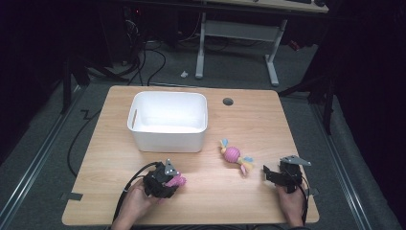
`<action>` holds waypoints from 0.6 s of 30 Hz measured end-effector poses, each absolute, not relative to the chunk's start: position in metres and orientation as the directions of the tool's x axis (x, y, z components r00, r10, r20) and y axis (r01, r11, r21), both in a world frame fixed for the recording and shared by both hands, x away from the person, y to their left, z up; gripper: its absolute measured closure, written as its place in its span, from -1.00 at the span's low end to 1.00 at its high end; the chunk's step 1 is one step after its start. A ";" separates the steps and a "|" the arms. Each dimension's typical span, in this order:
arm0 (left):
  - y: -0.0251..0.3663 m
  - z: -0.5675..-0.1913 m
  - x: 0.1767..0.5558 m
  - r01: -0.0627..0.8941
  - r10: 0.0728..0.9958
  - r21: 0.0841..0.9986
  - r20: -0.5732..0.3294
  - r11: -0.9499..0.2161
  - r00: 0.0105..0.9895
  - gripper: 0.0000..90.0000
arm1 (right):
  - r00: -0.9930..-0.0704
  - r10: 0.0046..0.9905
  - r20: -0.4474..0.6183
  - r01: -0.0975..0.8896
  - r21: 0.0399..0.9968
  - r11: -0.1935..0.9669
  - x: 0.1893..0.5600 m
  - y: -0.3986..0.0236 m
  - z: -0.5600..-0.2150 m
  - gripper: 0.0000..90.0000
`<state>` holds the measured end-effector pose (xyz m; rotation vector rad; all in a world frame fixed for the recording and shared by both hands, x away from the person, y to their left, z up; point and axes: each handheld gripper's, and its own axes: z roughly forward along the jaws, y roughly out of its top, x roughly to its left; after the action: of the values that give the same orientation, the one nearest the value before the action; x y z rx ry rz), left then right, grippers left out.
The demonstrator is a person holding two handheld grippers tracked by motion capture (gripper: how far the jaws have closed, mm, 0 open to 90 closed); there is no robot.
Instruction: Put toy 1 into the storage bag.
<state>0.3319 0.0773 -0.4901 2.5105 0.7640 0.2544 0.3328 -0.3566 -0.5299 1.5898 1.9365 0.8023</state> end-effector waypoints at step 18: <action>0.080 -0.456 0.334 0.466 0.562 0.579 -0.015 -0.669 0.827 0.30 | -0.204 0.979 -0.017 0.680 0.717 0.154 0.333 -0.355 -0.530 -0.44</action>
<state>0.3342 0.0799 -0.4561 2.4246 0.7529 0.2196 0.3327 -0.3553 -0.5300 1.5736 1.9500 0.8080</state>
